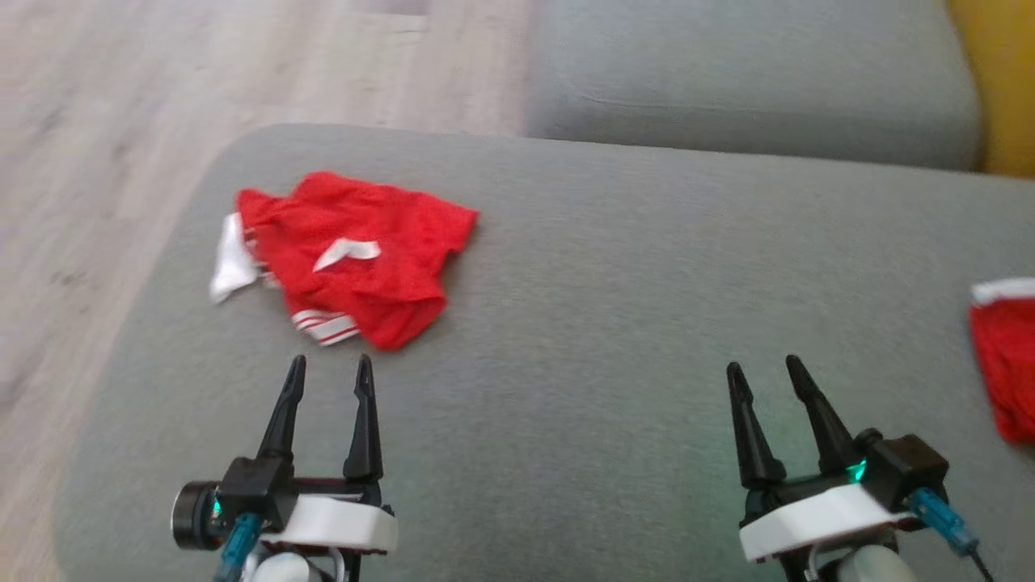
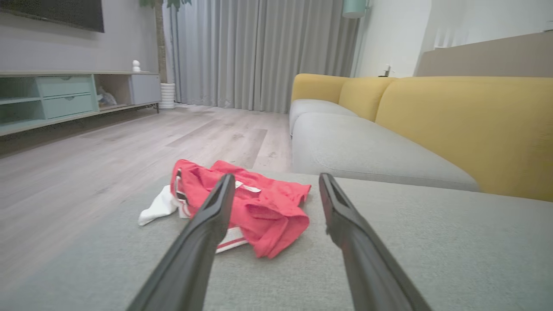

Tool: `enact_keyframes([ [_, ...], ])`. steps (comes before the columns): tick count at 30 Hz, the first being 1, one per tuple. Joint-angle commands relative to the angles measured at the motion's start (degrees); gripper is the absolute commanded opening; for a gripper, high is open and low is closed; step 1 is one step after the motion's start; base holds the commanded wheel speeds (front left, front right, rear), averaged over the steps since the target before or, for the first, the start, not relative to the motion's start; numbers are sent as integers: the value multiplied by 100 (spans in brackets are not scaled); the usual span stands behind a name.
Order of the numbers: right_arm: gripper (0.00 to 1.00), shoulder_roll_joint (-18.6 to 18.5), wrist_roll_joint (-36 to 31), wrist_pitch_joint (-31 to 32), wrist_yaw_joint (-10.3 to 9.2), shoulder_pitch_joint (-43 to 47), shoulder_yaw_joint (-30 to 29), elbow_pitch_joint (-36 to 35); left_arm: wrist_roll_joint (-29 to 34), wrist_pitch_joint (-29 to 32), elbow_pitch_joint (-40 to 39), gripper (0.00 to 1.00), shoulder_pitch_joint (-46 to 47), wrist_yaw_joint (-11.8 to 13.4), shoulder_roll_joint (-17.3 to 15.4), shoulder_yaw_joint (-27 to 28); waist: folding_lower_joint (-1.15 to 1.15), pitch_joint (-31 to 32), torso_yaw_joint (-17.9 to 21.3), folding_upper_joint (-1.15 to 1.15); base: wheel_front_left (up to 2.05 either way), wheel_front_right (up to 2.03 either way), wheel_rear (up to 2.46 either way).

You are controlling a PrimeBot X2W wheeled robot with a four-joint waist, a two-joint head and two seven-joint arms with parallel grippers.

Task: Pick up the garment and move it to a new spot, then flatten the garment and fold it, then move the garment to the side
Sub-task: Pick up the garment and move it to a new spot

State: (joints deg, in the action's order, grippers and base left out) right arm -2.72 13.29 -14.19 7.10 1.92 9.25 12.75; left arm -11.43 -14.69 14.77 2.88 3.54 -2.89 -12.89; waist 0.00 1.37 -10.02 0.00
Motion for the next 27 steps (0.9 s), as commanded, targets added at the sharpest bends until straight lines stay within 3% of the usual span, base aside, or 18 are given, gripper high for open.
enact_keyframes([
  [1,100,-16,52,-66,39,-155,184,-183,59,-31,-147,100,132,17,-34,204,0,74,-421,0,0,0,0],
  [7,100,-16,125,-74,39,-105,433,-133,91,-31,-121,100,80,-12,-50,218,0,144,-1031,0,0,0,0],
  [13,100,-16,223,-78,39,-80,652,-84,102,-31,-126,100,-24,-22,-65,233,0,201,-1369,0,0,0,0],
  [21,100,-16,237,-80,39,-92,690,-75,93,-27,-76,100,-3,-78,-136,245,0,86,-1260,0,0,0,0],
  [27,100,-16,117,-80,39,-209,621,-110,206,350,57,100,605,-359,-353,46,0,-256,-995,0,0,0,0],
])
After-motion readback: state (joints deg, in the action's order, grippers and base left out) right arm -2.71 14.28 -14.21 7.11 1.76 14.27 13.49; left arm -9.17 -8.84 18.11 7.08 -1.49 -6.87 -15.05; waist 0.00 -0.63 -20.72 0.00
